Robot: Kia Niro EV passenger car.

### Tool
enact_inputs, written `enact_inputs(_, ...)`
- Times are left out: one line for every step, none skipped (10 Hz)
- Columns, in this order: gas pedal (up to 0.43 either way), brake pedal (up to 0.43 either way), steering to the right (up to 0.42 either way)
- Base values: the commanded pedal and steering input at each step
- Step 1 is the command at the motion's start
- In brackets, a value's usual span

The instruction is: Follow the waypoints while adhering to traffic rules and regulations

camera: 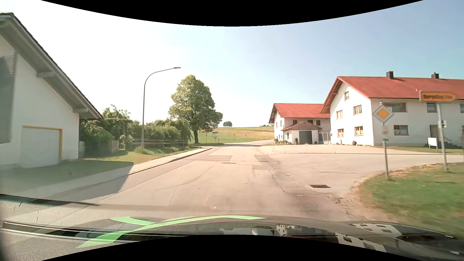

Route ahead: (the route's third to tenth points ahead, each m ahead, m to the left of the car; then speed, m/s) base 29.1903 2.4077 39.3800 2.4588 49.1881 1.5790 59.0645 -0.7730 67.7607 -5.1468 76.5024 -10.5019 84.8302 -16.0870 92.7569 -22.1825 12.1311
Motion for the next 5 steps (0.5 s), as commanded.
enact_inputs(0.130, 0.000, -0.006)
enact_inputs(0.118, 0.000, -0.006)
enact_inputs(0.118, 0.000, -0.006)
enact_inputs(0.118, 0.000, -0.006)
enact_inputs(0.130, 0.000, -0.005)
